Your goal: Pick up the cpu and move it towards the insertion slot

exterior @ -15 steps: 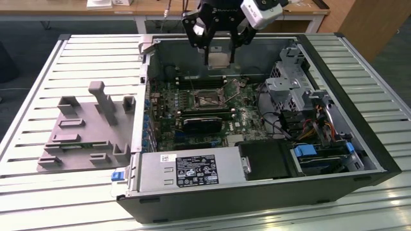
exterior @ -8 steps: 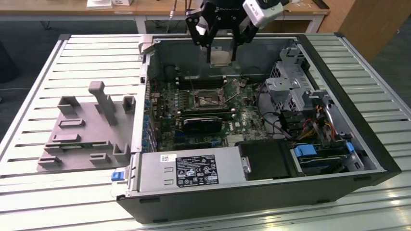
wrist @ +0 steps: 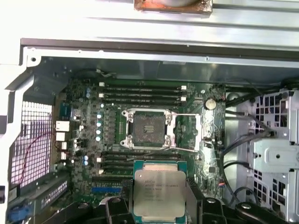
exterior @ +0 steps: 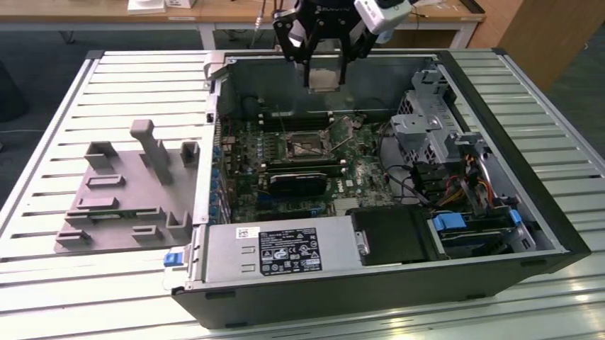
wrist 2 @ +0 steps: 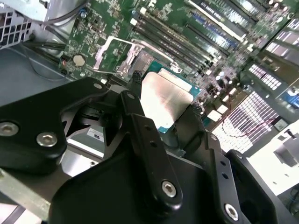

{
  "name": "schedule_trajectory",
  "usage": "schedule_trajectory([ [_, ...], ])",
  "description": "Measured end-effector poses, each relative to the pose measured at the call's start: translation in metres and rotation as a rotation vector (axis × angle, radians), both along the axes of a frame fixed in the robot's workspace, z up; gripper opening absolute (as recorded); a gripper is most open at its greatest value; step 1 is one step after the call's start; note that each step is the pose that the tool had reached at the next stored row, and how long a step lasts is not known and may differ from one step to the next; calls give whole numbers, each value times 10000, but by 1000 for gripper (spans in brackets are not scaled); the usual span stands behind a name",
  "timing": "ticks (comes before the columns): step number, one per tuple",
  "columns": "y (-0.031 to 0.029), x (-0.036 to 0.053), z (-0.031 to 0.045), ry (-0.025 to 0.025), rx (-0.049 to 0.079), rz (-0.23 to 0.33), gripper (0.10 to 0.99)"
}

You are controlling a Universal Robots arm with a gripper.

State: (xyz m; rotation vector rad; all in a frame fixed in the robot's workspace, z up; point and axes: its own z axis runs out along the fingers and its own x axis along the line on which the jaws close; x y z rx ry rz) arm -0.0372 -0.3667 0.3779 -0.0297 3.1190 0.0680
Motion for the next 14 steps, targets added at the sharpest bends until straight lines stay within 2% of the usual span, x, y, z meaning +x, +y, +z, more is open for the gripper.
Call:
schedule_trajectory([
  [14, 303, 0, -70, 1, -2, 1, 537],
])
